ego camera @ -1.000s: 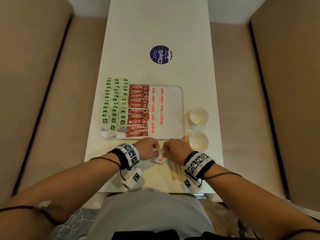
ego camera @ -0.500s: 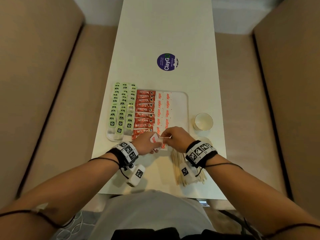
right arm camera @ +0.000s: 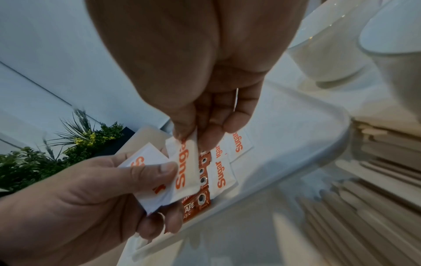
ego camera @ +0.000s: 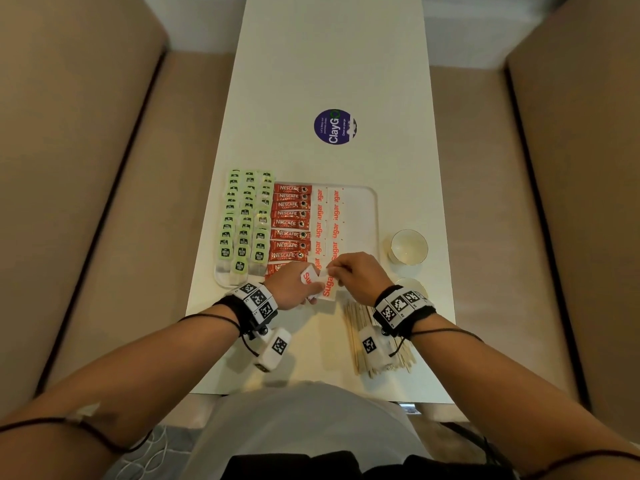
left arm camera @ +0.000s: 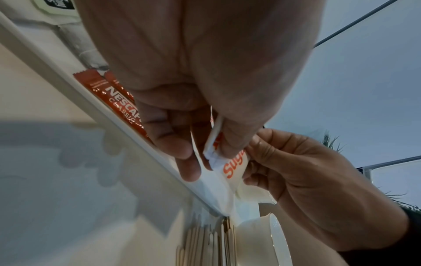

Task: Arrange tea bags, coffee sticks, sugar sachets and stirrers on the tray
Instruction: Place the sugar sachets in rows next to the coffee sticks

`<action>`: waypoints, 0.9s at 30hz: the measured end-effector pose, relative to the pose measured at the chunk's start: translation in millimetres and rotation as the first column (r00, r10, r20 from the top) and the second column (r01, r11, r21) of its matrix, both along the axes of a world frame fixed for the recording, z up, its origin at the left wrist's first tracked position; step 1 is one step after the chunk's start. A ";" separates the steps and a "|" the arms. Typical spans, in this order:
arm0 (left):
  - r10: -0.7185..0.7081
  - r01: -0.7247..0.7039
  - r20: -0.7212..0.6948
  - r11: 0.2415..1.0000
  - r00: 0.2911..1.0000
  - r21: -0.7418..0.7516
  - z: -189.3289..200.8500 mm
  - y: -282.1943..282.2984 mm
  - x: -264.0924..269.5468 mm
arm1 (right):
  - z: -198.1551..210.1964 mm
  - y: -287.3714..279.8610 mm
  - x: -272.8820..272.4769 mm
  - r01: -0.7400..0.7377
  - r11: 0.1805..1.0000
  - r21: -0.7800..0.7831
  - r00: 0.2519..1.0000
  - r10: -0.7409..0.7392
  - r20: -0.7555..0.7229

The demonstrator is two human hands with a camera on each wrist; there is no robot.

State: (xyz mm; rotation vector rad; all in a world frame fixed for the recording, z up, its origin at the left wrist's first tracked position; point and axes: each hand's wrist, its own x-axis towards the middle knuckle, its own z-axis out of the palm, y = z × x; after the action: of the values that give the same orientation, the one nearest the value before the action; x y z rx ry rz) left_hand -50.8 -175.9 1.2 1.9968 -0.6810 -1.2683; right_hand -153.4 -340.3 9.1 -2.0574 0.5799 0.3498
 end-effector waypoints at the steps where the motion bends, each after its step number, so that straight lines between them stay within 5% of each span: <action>1: -0.005 0.005 0.001 1.000 1.000 -0.001 0.4 -1.0 0.4 | -1.9 -0.1 -0.2 0.019 1.000 0.016 1.000 -0.019 0.000; 5: -0.005 0.005 0.046 1.000 0.999 -0.005 3.9 -7.1 2.4 | -7.5 -1.0 -1.6 0.114 0.991 0.067 0.993 -0.114 0.003; 10: 0.102 -0.099 0.083 0.994 0.991 -0.034 3.7 -10.2 6.7 | -10.5 -2.8 -4.3 0.078 0.996 0.036 0.995 -0.075 -0.065; 15: 0.054 -0.052 0.130 0.999 0.990 -0.017 -1.7 -11.3 14.0 | -13.3 -4.7 -1.6 0.073 0.995 0.066 0.995 -0.069 -0.070; 20: 0.161 -0.161 0.030 0.987 0.987 0.005 -6.2 -17.6 21.5 | -17.8 -11.3 6.2 0.137 0.990 -0.016 0.987 -0.138 -0.086; 24: 0.046 -0.062 0.235 0.996 0.971 0.061 -7.6 -20.2 34.3 | -28.0 -18.2 10.6 0.196 0.976 -0.090 0.971 -0.206 -0.124; 27: -0.195 0.120 0.479 0.976 0.856 0.184 -10.4 -21.0 42.5 | -36.4 -18.6 14.3 0.159 0.980 -0.116 0.957 -0.182 -0.227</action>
State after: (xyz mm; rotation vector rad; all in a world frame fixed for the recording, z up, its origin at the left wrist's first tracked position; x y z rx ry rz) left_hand -8.3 -196.9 -9.2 2.4660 -1.0370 -0.9091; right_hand -139.1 -358.9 -27.2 -2.0538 0.9303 0.4760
